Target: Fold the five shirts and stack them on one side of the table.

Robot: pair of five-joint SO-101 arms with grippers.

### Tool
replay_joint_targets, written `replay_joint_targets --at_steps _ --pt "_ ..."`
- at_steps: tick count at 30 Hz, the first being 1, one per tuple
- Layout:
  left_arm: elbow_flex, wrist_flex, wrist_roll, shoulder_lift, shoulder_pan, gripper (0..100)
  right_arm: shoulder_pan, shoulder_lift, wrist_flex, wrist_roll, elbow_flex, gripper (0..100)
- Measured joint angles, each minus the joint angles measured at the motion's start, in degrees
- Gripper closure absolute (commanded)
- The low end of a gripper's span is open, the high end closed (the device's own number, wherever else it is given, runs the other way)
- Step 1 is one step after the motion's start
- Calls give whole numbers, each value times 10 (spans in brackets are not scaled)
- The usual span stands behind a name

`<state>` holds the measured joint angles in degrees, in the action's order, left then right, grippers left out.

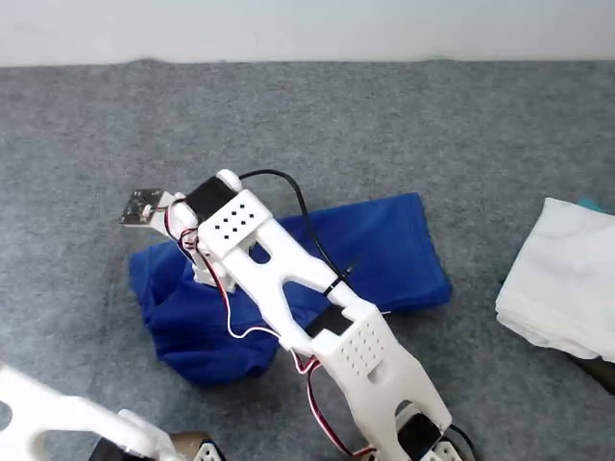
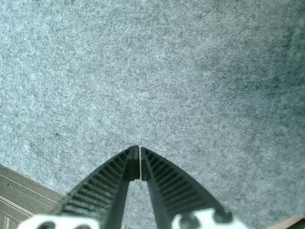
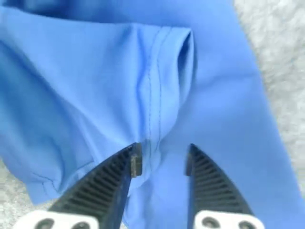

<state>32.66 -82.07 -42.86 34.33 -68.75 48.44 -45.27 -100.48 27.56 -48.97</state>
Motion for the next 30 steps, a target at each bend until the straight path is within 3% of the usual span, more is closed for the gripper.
replay_joint_targets --at_steps 10,30 --pt "0 0 0 0 0 985 -68 -33 0 0 49 926" --pt "0 0 0 0 0 985 -34 -26 0 0 47 929"
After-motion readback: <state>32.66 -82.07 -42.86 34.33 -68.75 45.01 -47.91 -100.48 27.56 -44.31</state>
